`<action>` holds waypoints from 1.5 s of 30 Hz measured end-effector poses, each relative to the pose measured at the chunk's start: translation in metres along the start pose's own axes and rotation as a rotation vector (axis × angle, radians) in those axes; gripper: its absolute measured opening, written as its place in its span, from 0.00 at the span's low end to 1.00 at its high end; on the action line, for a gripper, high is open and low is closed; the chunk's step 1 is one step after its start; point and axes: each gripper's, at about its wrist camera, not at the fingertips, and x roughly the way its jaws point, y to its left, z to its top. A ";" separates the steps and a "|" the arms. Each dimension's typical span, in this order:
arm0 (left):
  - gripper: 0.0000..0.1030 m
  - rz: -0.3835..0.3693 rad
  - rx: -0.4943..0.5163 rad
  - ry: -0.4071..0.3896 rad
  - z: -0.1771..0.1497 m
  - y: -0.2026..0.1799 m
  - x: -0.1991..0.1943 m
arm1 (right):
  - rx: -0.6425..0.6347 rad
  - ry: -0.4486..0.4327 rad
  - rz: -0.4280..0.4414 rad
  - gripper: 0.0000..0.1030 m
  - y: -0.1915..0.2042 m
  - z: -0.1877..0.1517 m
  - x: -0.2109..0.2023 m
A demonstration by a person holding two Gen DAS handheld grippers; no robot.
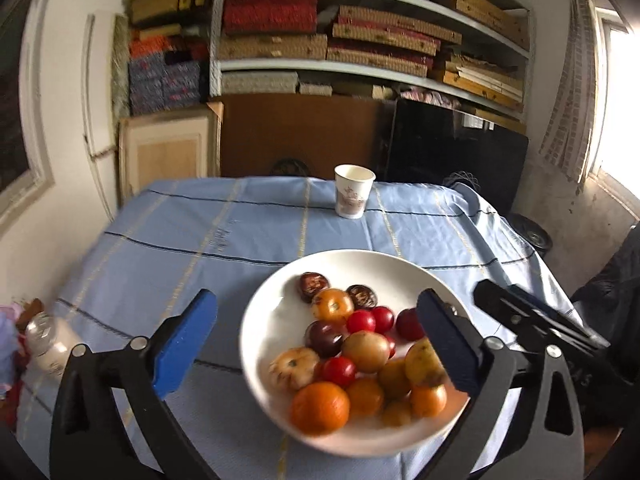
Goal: Organize fruits
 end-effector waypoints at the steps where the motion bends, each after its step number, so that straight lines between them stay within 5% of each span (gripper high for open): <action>1: 0.95 0.014 0.007 -0.006 -0.008 0.002 -0.007 | -0.031 -0.006 -0.008 0.91 0.002 -0.006 -0.008; 10: 0.96 0.063 0.030 0.081 -0.077 0.019 -0.027 | -0.275 0.058 -0.133 0.97 0.007 -0.069 -0.045; 16: 0.95 0.108 0.060 0.042 -0.097 0.025 -0.052 | -0.388 0.061 -0.143 0.97 0.022 -0.088 -0.064; 45: 0.96 0.075 0.043 0.075 -0.108 0.028 -0.062 | -0.329 0.068 -0.157 0.97 0.009 -0.099 -0.087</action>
